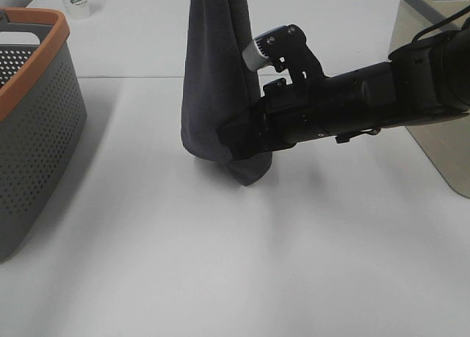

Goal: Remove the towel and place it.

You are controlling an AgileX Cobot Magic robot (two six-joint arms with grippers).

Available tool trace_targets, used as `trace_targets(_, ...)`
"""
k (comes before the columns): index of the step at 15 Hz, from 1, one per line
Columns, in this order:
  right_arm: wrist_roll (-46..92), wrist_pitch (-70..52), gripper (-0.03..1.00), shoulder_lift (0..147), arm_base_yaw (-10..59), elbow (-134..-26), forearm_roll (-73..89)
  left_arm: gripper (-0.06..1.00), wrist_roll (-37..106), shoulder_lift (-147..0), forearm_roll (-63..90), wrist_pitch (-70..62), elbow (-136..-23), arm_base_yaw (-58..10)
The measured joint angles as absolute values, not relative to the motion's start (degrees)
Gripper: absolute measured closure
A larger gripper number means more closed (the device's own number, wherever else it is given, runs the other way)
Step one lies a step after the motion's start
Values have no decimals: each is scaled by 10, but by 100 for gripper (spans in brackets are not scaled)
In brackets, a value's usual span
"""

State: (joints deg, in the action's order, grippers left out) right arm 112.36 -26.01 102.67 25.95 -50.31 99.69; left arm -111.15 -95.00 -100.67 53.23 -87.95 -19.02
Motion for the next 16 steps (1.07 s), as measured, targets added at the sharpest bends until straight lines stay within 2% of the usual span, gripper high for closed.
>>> trace_targets(1, 1104, -268, 95, 1026, 260, -504, 997, 94, -1112, -950, -1007, 519, -879, -190)
trace_targets(3, 1020, -276, 95, 1015, 260, -505, 937, 94, -1113, -947, -1007, 477, -879, -184)
trace_targets(9, 626, -288, 95, 867, 260, -530, 455, 94, -1200, -930, -1008, 477, -879, -93)
trace_targets(12, 445, -386, 95, 818, 244, -628, 198, 94, -1219, -928, -1007, 468, -878, -90)
trace_targets(16, 408, -531, 95, 816, 237, -759, 9, 94, -1235, -901, -1004, 404, -783, -90)
